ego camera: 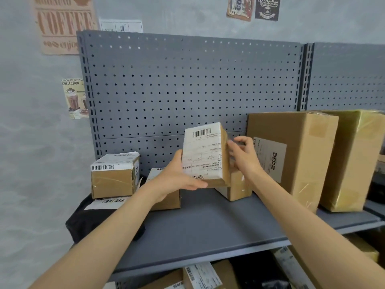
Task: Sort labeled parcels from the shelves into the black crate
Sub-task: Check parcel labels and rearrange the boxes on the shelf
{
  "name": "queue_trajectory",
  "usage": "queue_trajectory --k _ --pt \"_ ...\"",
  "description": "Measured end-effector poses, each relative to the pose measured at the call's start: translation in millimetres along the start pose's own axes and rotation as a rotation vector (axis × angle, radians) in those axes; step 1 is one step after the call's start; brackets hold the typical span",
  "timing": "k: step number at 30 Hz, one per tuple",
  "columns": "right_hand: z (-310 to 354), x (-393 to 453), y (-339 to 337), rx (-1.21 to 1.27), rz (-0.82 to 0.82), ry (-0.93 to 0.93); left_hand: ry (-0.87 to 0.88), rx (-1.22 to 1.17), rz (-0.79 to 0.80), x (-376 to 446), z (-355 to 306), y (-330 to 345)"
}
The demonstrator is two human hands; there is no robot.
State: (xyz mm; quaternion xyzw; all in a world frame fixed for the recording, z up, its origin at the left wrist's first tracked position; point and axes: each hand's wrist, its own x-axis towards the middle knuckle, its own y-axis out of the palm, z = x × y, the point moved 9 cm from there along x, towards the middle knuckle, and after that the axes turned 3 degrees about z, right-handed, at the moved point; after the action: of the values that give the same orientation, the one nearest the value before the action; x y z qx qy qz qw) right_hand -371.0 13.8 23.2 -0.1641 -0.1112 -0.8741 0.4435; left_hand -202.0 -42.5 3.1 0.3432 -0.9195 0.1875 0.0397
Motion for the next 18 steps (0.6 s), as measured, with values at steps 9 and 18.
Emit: queue_trajectory --k 9,18 --pt "-21 -21 45 -0.176 0.468 0.114 0.040 0.704 -0.373 9 11 -36" --pt "-61 -11 56 -0.453 0.476 0.033 -0.117 1.300 -0.279 28 37 -31"
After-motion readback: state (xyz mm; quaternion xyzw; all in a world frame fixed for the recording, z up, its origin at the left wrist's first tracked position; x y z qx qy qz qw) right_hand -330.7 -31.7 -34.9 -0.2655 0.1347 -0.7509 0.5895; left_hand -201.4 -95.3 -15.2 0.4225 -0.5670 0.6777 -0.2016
